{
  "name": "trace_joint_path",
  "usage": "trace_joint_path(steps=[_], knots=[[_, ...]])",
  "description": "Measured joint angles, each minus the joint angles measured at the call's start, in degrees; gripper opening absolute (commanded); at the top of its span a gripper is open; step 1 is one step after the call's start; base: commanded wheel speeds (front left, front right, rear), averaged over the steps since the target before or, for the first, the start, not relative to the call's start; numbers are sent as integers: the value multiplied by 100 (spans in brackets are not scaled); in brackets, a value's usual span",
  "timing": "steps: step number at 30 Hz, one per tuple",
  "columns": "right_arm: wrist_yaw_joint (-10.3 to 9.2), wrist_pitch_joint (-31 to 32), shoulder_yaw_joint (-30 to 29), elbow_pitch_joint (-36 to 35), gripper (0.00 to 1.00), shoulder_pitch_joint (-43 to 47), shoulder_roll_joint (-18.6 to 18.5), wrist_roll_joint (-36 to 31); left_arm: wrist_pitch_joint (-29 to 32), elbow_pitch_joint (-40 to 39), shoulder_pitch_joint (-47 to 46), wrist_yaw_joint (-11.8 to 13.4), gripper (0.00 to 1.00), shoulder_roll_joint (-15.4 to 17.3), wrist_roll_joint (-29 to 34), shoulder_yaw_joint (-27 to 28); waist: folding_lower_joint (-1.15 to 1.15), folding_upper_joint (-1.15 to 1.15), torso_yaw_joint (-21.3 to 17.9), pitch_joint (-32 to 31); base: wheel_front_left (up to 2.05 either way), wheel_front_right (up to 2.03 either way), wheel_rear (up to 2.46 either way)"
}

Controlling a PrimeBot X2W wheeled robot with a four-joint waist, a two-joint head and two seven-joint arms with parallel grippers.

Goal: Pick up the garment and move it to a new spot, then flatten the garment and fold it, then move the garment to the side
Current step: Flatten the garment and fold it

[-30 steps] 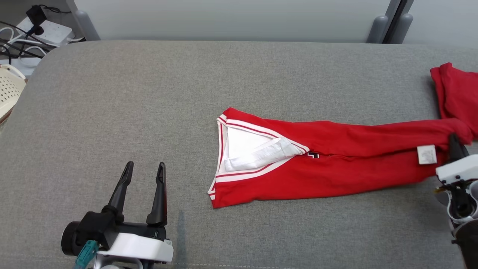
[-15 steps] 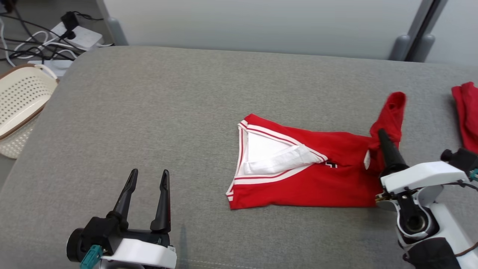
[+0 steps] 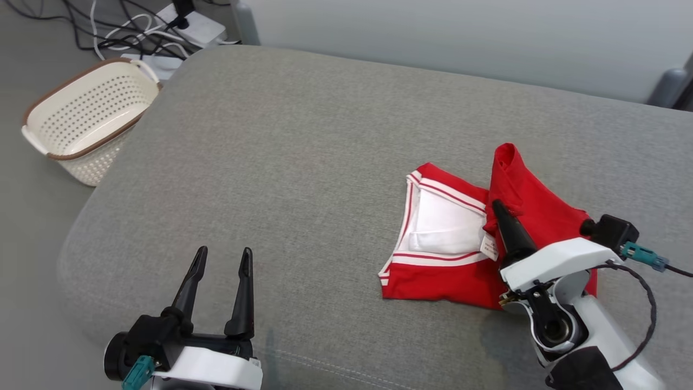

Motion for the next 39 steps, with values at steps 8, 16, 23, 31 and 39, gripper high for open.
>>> trace_joint_path(steps=[8,16,23,31,39], knots=[[-5,-331,622,549,0,-396,8,330,0,31,-20,42,100,-1,-141,-91,0,0,300,166,0,0,0],[-5,-625,1285,1112,0,-736,1,839,0,90,-70,91,100,-1,-186,-162,0,0,419,252,0,0,0],[-5,-754,1904,1407,0,-945,-1,1326,0,122,-116,91,100,-1,-188,-174,0,0,432,261,0,0,0],[-5,-779,2590,1259,100,-1004,-9,2139,0,157,-127,93,100,-2,-187,-123,0,0,373,193,0,0,0],[-5,-870,3010,890,100,-891,-49,1813,0,135,-117,125,100,-1,-172,37,0,0,98,22,0,0,0]])
